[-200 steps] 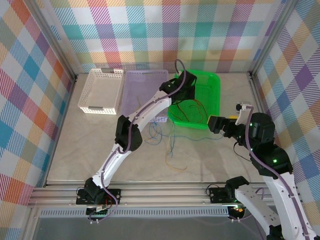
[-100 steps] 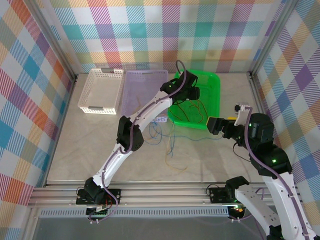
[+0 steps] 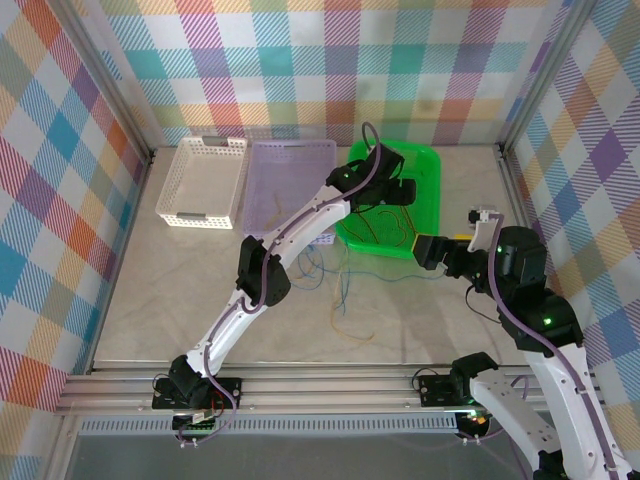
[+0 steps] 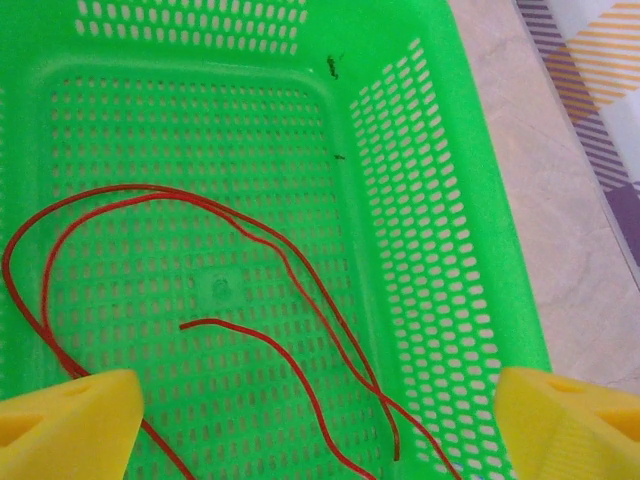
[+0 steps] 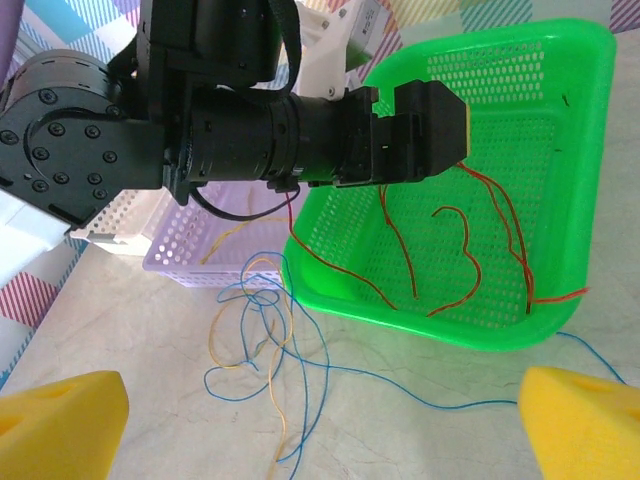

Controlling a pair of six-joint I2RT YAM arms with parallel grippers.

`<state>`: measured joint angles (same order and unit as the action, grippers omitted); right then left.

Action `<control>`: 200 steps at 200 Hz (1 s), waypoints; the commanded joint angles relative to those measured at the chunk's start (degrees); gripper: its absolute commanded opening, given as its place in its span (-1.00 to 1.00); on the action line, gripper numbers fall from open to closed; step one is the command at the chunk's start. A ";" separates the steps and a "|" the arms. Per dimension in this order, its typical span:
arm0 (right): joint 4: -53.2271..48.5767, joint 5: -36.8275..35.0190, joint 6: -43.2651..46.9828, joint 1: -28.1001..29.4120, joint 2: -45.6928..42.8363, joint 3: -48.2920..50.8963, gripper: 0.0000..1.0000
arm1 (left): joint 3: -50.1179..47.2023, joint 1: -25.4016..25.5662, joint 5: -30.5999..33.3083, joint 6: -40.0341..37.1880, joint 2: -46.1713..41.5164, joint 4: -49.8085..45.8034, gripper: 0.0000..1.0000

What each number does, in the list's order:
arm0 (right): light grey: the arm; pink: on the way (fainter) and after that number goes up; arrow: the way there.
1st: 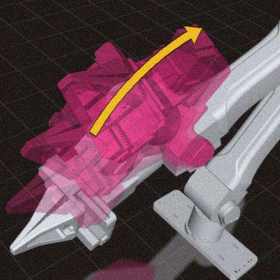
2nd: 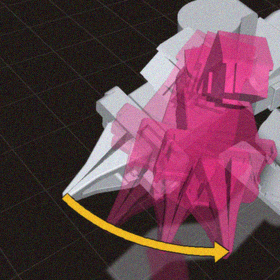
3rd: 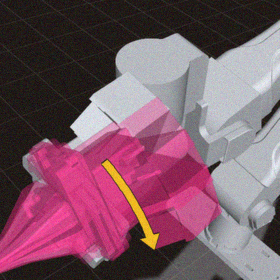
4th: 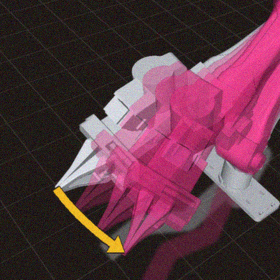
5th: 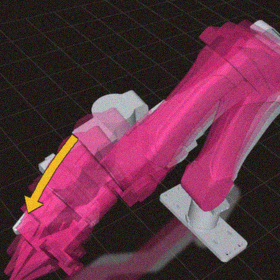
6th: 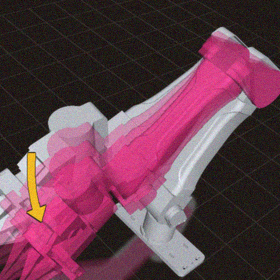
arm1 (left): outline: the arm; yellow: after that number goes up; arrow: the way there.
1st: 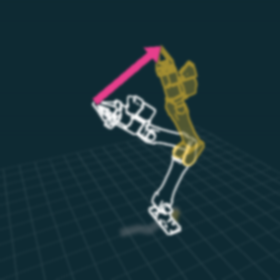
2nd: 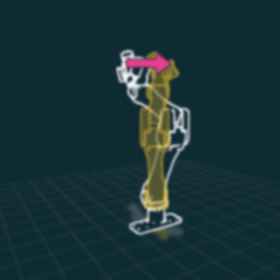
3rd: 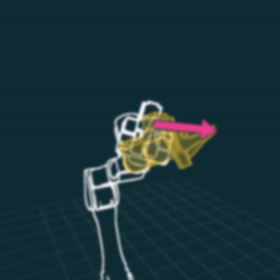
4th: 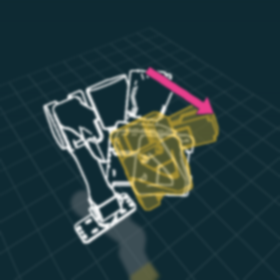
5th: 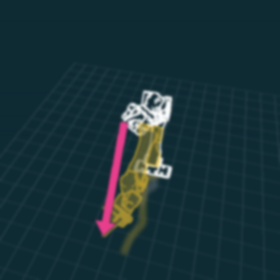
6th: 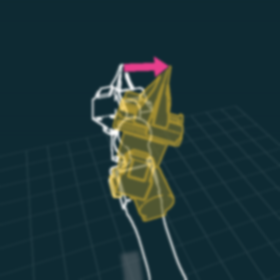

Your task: Untangle the cables

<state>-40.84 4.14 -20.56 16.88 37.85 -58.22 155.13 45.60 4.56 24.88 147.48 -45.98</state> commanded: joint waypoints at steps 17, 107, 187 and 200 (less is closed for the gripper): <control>-0.71 -0.27 0.17 -0.01 1.18 0.89 0.99 | 1.47 -1.77 2.57 0.73 -6.75 -0.62 1.00; 0.15 4.75 0.97 0.01 4.28 3.37 0.99 | -17.12 -3.92 11.36 2.85 -26.55 -8.65 0.96; 11.11 4.66 -2.09 16.40 17.70 9.46 0.99 | -69.11 -3.86 8.38 8.34 -60.20 9.95 0.96; 15.03 5.61 -3.74 18.56 21.47 10.28 0.98 | -75.79 -3.80 8.06 9.79 -65.88 11.57 0.96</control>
<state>-34.87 9.10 -21.19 31.57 54.17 -49.43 88.40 41.56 13.37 31.14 92.58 -40.60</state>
